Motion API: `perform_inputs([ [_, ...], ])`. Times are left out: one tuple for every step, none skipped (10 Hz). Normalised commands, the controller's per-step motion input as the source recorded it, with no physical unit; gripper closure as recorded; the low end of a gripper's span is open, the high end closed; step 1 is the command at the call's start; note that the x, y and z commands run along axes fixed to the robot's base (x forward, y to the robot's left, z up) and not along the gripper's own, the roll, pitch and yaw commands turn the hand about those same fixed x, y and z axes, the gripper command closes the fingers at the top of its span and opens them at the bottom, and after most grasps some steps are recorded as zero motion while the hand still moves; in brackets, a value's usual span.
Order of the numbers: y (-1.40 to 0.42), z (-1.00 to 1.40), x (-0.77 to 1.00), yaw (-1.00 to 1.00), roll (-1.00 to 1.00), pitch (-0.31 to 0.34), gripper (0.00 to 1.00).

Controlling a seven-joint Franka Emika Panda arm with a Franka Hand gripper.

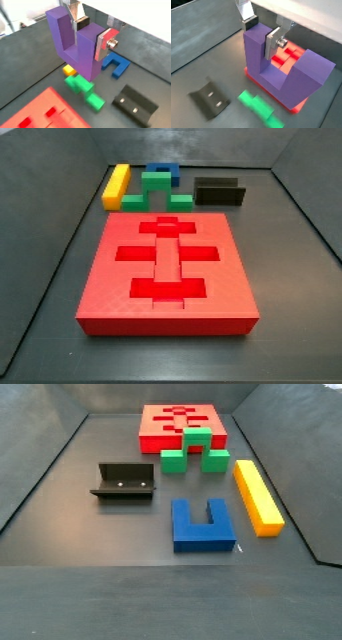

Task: Pick up the purple object. Move up. Move to above the board. Insert the purple object.
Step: Move to above the board, then insert the purple object.

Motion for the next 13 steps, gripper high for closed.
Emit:
perform_inputs([
  [-1.4, 0.25, -0.24, -0.03, 0.0, 0.04, 1.0],
  [-1.4, 0.27, -0.23, -0.01, -0.01, 0.048, 1.0],
  [-1.4, 0.29, -0.21, 0.0, 0.0, 0.063, 1.0],
  [-0.51, 0.13, -0.05, 0.0, 0.0, 0.091, 1.0],
  [-0.2, 0.06, 0.01, 0.0, -0.01, 0.103, 1.0],
  [0.0, -0.01, 0.0, 0.0, 0.0, 0.0, 1.0],
  [-0.15, -0.48, 0.0, -0.01, 0.0, -0.039, 1.0],
  [-0.49, -1.0, 0.43, 0.02, 0.03, -0.084, 1.0],
  [-0.55, -1.0, 0.52, 0.09, 0.03, -0.079, 1.0],
  [-0.67, -1.0, 0.54, 0.07, 0.06, -0.077, 1.0],
  [-0.72, -1.0, 0.51, 0.12, 0.09, -0.081, 1.0],
  [-0.71, -1.0, 0.5, 0.15, 0.09, -0.081, 1.0],
  [-0.69, -1.0, 0.47, 0.19, 0.09, -0.076, 1.0],
])
